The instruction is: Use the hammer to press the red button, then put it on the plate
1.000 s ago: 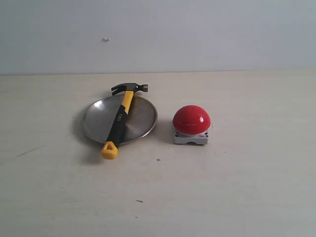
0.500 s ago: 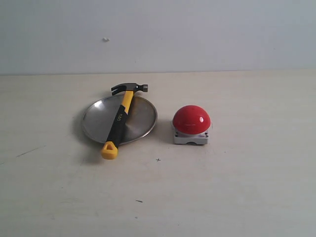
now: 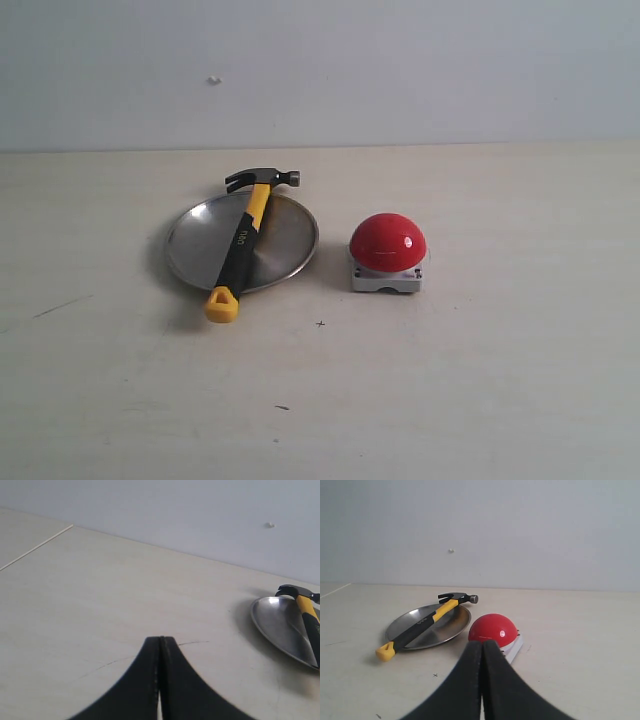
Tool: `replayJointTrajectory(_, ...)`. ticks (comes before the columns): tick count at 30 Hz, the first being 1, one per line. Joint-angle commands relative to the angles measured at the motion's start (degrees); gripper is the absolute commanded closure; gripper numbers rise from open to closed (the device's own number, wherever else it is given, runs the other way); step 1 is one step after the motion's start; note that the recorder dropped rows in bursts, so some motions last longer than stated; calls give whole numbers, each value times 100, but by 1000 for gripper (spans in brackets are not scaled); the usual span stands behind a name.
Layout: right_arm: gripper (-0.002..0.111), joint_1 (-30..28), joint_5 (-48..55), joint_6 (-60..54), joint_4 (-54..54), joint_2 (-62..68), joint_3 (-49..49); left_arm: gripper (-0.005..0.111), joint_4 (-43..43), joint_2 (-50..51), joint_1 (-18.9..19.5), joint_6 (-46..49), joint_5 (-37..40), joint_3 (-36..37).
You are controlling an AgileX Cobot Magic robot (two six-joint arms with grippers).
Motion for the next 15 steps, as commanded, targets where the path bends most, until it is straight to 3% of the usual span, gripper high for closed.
replayJointTrajectory(1, 108, 19, -113, -75, -64, 12, 27, 107, 4, -34, 9, 22, 16, 21)
replayJointTrajectory(5, 108, 19, -544, 249, -571, 12, 27, 107, 4, -34, 9, 22, 16, 21)
replayJointTrajectory(10, 108, -146, -748, 2427, -2930, -32, 27, 107, 4, -34, 9, 22, 16, 21)
replayJointTrajectory(15, 108, -864, -650, 2739, -3221, -32, 27, 107, 4, -34, 9, 22, 16, 21)
